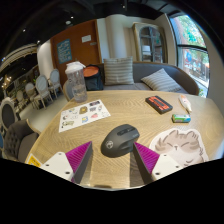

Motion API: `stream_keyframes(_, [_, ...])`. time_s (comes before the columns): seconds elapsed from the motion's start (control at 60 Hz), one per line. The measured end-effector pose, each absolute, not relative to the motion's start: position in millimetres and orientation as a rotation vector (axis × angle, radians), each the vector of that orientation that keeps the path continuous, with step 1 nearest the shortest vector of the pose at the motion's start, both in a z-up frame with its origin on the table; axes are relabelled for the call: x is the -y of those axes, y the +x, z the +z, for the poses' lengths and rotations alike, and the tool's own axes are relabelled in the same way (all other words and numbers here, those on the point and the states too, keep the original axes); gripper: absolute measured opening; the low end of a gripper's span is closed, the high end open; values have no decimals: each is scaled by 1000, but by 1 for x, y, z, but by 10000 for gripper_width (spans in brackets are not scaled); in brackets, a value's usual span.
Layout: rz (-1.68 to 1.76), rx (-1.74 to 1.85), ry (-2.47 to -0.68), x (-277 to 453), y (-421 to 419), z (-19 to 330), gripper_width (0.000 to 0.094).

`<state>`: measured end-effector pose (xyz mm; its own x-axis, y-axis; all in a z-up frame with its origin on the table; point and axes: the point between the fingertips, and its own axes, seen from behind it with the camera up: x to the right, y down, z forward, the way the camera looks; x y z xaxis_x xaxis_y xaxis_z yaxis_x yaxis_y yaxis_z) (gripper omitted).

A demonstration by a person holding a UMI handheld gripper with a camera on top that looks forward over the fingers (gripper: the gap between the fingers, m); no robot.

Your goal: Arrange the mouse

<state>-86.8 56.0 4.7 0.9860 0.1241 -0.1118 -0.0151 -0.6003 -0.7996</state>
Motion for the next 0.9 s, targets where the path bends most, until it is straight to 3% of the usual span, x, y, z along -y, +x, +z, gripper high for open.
stream_keyframes(0.217, [86, 69, -2290, -108, -85, -17, 835])
stream_keyframes(0.267, [53, 86, -2292, -124, -87, -21, 792])
stream_keyframes(0.317, [24, 103, -2293, -130, -86, -22, 676])
stream_keyframes(0.367, [37, 88, -2296, -131, -89, -22, 638])
stream_keyframes(0.4, [28, 102, -2286, -134, -89, -20, 535])
stream_keyframes(0.45, [39, 98, -2262, -137, -90, -20, 476])
stream_keyframes(0.55, [67, 158, -2230, -138, -95, -18, 407])
stream_keyframes(0.667, [131, 169, -2220, -128, -95, -12, 399])
stream_keyframes(0.9, [56, 186, -1995, -63, 5, 97, 396])
